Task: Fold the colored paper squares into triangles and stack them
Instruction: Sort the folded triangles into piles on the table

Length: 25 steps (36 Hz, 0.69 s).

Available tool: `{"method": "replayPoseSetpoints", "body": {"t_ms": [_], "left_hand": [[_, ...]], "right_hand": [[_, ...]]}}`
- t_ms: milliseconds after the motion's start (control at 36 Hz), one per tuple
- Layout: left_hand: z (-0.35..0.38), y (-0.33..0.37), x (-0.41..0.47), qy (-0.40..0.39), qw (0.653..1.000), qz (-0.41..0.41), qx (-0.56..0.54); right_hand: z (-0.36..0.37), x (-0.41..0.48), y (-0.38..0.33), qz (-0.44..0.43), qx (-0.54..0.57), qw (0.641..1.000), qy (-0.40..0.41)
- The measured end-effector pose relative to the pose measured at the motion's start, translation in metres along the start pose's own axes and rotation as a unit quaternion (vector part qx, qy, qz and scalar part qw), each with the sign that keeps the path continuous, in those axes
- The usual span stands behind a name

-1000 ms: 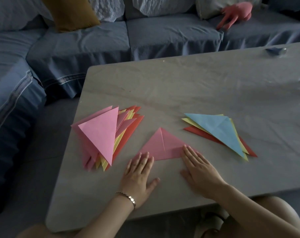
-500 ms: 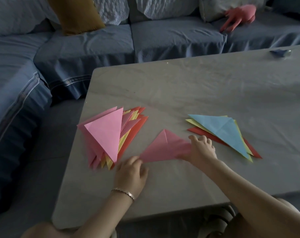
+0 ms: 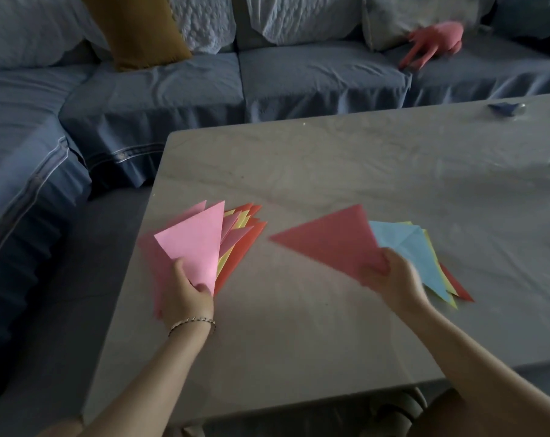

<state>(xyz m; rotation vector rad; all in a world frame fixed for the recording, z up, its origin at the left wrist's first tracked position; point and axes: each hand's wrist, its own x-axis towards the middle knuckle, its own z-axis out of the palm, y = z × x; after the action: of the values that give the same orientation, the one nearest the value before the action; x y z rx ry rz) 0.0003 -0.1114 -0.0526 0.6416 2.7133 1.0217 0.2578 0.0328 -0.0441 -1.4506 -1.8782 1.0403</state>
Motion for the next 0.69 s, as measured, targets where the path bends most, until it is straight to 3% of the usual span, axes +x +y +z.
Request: {"method": "replayPoseSetpoints", "body": {"t_ms": [139, 333, 417, 556, 694], "left_hand": [[0.001, 0.01, -0.011, -0.006, 0.997, 0.062, -0.045], [0.005, 0.033, -0.029, -0.085, 0.964, 0.23, -0.099], [0.013, 0.039, -0.033, -0.113, 0.95, 0.277, -0.089], [0.033, 0.029, -0.029, -0.19, 0.942, 0.275, -0.01], [0.048, 0.017, -0.036, -0.128, 0.92, 0.355, 0.103]], "right_hand": [[-0.046, 0.026, 0.018, 0.047, -0.008, 0.994, 0.101], [-0.065, 0.023, 0.03, 0.117, -0.193, 0.97, 0.087], [-0.054, 0.012, 0.022, 0.06, -0.226, 0.97, 0.06], [-0.021, -0.01, 0.009, -0.086, -0.217, 0.972, -0.022], [0.016, -0.027, -0.001, -0.234, -0.203, 0.946, -0.091]]}}
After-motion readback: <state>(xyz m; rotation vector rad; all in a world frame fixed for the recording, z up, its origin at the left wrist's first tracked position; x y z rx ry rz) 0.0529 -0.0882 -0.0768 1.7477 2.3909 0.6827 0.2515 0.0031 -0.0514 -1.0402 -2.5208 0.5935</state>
